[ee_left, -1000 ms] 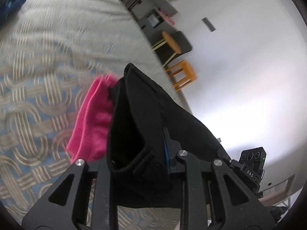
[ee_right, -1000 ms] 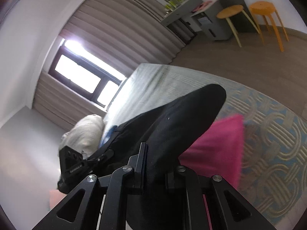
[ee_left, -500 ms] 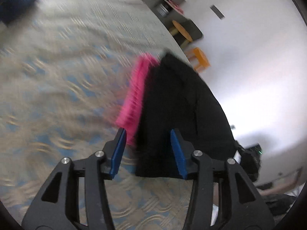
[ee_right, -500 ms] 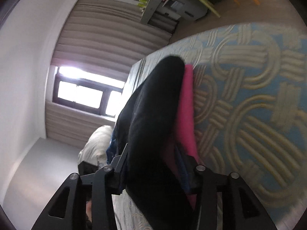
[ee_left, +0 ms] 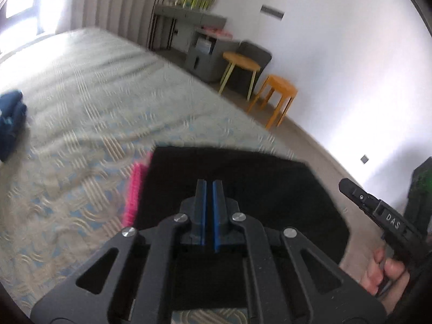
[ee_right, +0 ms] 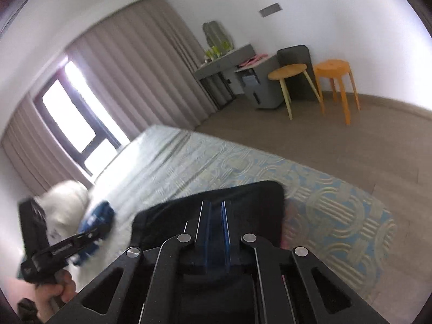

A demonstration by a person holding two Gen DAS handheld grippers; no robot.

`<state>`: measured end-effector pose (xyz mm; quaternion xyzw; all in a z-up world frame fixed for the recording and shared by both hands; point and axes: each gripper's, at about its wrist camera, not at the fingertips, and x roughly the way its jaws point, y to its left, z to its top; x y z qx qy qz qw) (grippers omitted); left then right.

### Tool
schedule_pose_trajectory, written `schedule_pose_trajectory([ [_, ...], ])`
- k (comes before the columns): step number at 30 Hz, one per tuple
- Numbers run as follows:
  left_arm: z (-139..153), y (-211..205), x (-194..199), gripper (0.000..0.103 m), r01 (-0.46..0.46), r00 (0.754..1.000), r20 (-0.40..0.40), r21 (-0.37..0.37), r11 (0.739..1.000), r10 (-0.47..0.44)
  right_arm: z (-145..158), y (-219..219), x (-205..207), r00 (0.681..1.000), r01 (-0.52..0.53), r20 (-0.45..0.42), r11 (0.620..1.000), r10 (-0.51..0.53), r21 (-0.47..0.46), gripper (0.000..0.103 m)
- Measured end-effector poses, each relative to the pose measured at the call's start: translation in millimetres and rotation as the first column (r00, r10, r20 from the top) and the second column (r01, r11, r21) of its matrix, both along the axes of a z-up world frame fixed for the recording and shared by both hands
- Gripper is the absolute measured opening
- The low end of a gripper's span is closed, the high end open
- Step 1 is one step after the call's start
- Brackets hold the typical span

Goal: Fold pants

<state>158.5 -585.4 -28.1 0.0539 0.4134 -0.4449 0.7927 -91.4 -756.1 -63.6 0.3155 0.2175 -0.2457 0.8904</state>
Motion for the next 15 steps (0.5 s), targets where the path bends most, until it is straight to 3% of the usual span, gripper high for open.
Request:
schedule_pose_trajectory([
  [4,-45.9,-13.9,-0.1,0.005,0.01,1.0,0.019,0.072,0.997,-0.012,-43.9,8.0,18.8,0.991,0.085,-0.103,0.996,-0.088,-0.033,0.007],
  [6,-60.3,-8.8,-2.3,0.005,0.027,0.997,0.068,0.035,0.999,-0.029,-74.5,1.1,22.4,0.985,0.097,-0.141,0.995,-0.1,-0.024,0.004],
  [8,-68.0,-3.9,-3.9,0.006,0.032,0.996,0.081,-0.012,0.999,-0.031,-94.8,-2.1,20.2,0.99,0.08,-0.112,0.997,-0.082,-0.021,0.003],
  [11,-70.1,-4.2,-4.1,0.006,0.018,0.996,0.084,-0.024,1.0,-0.016,-100.3,-6.2,20.1,0.992,0.074,-0.103,0.997,-0.074,-0.005,0.003],
  [15,-71.5,-14.3,-10.6,0.006,0.0,0.991,0.134,0.016,1.0,-0.002,-101.4,-1.1,27.4,0.985,0.086,-0.143,0.995,-0.092,-0.048,0.002],
])
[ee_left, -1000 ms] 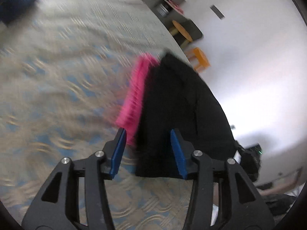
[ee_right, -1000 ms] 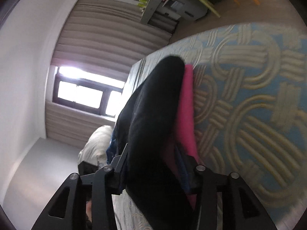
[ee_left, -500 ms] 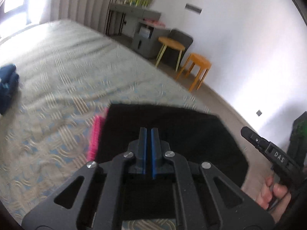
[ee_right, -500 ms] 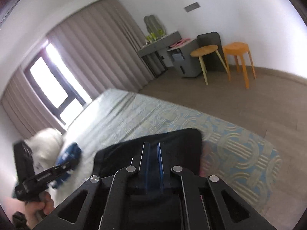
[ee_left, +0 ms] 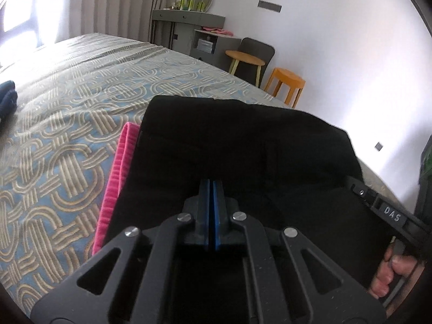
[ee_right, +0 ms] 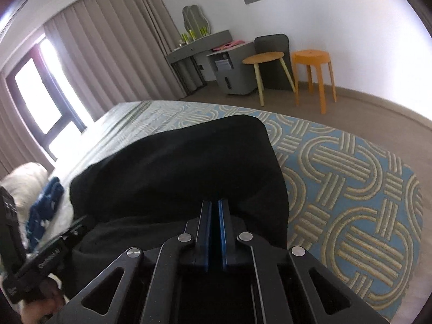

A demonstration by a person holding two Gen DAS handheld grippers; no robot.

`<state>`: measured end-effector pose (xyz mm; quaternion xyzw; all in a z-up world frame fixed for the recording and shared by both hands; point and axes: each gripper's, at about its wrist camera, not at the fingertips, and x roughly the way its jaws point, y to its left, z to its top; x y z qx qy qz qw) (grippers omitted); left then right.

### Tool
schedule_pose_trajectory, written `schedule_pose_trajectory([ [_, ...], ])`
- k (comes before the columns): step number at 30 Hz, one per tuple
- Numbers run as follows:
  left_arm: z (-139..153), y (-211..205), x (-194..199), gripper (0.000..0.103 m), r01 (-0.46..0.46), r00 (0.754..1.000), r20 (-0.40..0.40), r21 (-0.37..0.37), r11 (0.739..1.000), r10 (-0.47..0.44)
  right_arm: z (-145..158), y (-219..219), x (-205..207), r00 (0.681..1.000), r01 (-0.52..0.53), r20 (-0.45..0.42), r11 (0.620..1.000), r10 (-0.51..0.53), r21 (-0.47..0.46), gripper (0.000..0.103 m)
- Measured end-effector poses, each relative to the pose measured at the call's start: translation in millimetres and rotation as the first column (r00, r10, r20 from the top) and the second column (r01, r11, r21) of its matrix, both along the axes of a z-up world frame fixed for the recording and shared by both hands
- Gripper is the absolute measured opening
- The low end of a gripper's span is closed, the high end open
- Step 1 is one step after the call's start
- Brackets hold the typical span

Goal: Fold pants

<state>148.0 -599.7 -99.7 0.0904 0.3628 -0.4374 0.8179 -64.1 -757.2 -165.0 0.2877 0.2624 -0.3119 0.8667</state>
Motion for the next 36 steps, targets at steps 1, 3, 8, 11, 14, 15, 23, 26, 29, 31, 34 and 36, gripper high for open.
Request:
schedule_pose_trajectory([
  [1,-0.3,-2.4,-0.1,0.006,-0.002,1.0,0.008,0.012,1.0,0.002,0.9,1.2,-0.7,1.0,0.002,-0.006,1.0,-0.002,0.0,0.002],
  [3,0.2,-8.2,2.2,0.006,-0.007,1.0,0.012,0.044,0.999,0.007,-0.1,1.8,2.3,1.0,0.006,-0.019,1.0,-0.007,-0.008,0.002],
  [8,23.3,-15.4,4.9,0.022,0.015,0.998,-0.07,0.163,0.986,-0.004,4.8,4.9,17.2,0.993,0.017,-0.116,0.999,-0.023,-0.051,0.002],
  [11,53.5,10.6,-3.2,0.056,0.023,0.991,-0.135,0.115,0.993,-0.008,24.2,5.4,29.2,0.974,0.012,-0.228,1.0,-0.015,-0.017,0.008],
  [14,97.4,55.8,-24.9,0.076,-0.021,1.0,0.007,0.059,0.998,0.021,60.2,17.7,14.4,0.989,0.027,-0.151,0.995,-0.013,0.092,0.023],
  [15,107.1,67.5,-30.0,0.078,-0.026,0.999,0.029,0.047,0.999,0.024,76.1,28.8,7.3,0.994,0.018,-0.11,0.996,-0.007,0.092,0.03],
  [23,184.3,176.5,-80.9,0.089,-0.034,0.987,0.154,-0.107,0.994,0.051,172.7,138.1,-53.2,0.998,-0.071,-0.005,0.997,0.07,-0.032,0.086],
  [26,203.3,202.7,-102.7,0.101,-0.008,0.981,0.192,-0.146,0.989,0.036,193.7,172.7,-75.3,0.998,-0.058,-0.023,0.996,0.057,-0.064,0.099],
  [29,214.4,227.6,-124.2,0.101,0.028,0.984,0.18,-0.194,0.981,0.008,210.1,209.3,-92.7,0.997,-0.044,-0.066,0.989,0.034,-0.144,0.103],
  [31,216.6,239.2,-132.5,0.101,0.034,0.983,0.182,-0.199,0.979,0.003,216.2,232.7,-103.9,0.997,-0.048,-0.074,0.984,0.036,-0.174,0.103],
  [34,218.4,252.1,-149.9,0.102,0.062,0.979,0.201,-0.187,0.981,-0.023,221.9,258.0,-123.1,0.999,-0.031,-0.031,0.983,0.026,-0.182,0.103],
  [36,214.7,256.7,-159.4,0.102,0.093,0.976,0.209,-0.163,0.982,-0.058,225.1,270.2,-134.4,1.0,0.0,-0.013,0.98,-0.003,-0.199,0.103],
])
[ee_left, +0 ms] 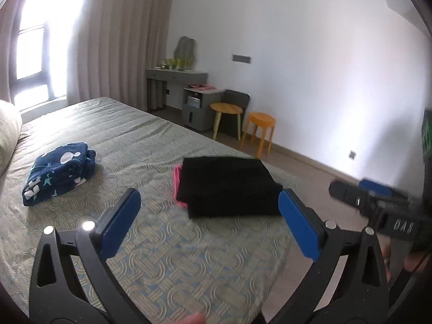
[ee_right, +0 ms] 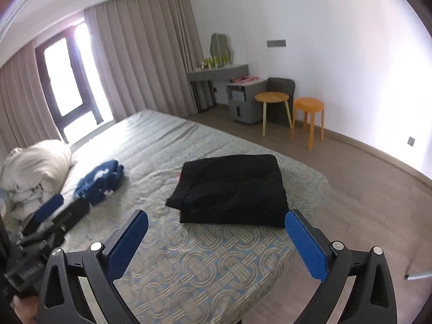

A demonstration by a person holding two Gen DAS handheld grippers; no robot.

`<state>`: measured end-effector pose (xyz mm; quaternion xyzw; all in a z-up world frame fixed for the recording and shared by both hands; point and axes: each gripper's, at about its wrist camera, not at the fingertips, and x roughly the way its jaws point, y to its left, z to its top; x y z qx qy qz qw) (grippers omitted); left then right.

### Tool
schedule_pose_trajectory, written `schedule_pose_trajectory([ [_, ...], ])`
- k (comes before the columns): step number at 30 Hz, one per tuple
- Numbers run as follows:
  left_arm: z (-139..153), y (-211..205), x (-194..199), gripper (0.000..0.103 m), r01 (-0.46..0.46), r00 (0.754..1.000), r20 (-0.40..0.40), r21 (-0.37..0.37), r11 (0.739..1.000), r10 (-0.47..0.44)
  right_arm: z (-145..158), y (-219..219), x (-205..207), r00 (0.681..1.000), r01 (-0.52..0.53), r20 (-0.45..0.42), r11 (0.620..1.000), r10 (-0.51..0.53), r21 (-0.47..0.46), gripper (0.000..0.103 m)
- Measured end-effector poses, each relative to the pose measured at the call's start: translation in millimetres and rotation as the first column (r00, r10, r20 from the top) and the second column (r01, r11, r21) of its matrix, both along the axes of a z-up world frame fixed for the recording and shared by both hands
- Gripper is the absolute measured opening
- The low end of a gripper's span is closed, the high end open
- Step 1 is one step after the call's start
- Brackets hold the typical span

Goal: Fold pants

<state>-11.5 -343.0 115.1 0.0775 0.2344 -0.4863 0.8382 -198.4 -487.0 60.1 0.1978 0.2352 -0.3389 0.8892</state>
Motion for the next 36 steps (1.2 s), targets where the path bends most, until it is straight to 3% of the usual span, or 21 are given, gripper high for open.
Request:
schedule_pose_trajectory([
  [7,-25.4,7.9,-15.3,0.102,0.031,0.997,-0.075,0.04,0.999,-0.028,-14.3,25.7,-26.5,0.999,0.047,0.012,0.998,-0.048,0.039,0.103],
  [12,-43.7,8.0,-28.7,0.102,0.029,0.996,-0.092,0.069,0.997,-0.023,-32.5,32.9,-38.6,0.995,0.099,-0.01,0.995,-0.099,0.012,0.103],
  [17,-55.1,4.1,-30.8,0.102,0.032,0.993,-0.119,0.085,0.996,-0.022,-50.3,27.0,-37.1,0.996,0.085,-0.019,0.995,-0.085,0.042,0.103],
  [22,-56.3,0.9,-34.7,0.102,0.029,0.995,-0.096,0.094,0.995,-0.02,-57.1,22.1,-31.1,0.997,0.078,-0.018,0.996,-0.078,0.052,0.103],
  [36,-53.3,7.4,-35.2,0.102,0.034,0.992,-0.127,0.074,0.997,-0.024,-57.3,29.0,-27.8,0.997,0.079,-0.014,0.996,-0.079,0.037,0.103],
])
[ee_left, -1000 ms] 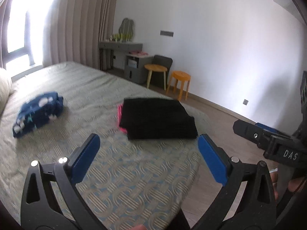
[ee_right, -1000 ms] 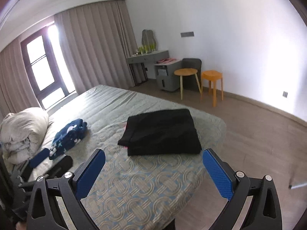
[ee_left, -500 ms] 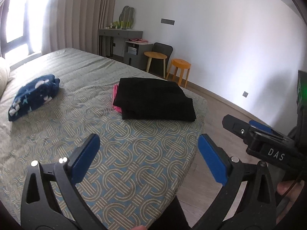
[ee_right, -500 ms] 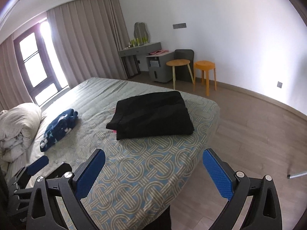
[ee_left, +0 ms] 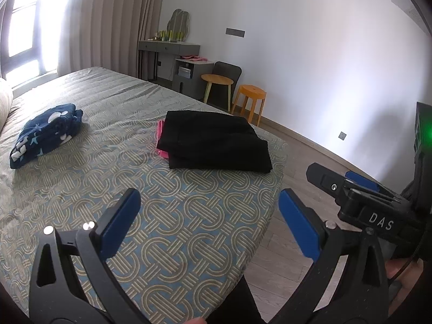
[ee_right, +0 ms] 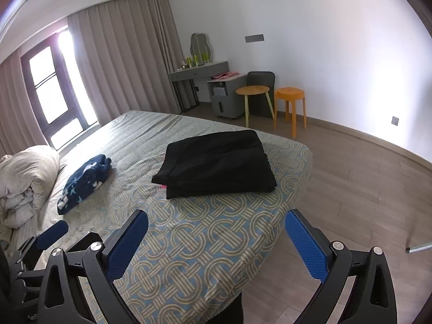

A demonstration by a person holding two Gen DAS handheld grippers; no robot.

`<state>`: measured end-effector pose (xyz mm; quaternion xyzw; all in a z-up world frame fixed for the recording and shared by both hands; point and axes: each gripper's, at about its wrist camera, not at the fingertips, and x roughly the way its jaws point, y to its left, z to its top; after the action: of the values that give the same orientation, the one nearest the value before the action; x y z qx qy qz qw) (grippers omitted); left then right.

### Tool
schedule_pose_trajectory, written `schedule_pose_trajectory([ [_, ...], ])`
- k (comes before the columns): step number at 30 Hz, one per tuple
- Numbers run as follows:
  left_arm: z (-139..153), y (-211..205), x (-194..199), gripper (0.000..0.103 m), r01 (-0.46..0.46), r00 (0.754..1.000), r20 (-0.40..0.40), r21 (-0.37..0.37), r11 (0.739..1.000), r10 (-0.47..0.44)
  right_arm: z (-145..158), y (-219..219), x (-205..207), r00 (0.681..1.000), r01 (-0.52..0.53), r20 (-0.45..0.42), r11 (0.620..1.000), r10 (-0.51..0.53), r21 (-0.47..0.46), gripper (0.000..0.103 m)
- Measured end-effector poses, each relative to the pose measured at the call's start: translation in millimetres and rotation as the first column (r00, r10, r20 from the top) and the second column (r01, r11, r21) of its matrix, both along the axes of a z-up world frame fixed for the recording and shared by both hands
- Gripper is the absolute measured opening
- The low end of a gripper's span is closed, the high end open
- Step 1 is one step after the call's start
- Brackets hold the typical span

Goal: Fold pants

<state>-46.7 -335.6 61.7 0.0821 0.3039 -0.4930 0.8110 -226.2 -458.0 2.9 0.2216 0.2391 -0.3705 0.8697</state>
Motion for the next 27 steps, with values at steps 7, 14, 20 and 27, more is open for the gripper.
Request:
schedule_pose_trajectory([
  [7,-0.4,3.3,-0.7,0.102,-0.01,1.0,0.0,-0.004,1.0,0.01,-0.7,3.5,-0.9,1.0,0.005,-0.009,1.0,-0.005,-0.013,0.103],
  [14,-0.9,3.4,-0.3,0.102,-0.012,1.0,-0.006,-0.004,1.0,0.012,-4.2,4.9,-1.6,1.0,0.004,-0.013,1.0,-0.004,-0.005,0.103],
  [20,-1.8,3.0,-0.4,0.102,-0.009,1.0,-0.012,-0.004,1.0,0.009,-3.7,4.4,-1.5,1.0,0.007,-0.015,1.0,-0.007,-0.006,0.103],
  [27,-2.4,3.7,-1.0,0.102,-0.014,1.0,-0.009,-0.002,1.0,0.014,-3.5,6.7,-3.5,1.0,0.019,-0.022,1.0,-0.02,-0.014,0.103],
])
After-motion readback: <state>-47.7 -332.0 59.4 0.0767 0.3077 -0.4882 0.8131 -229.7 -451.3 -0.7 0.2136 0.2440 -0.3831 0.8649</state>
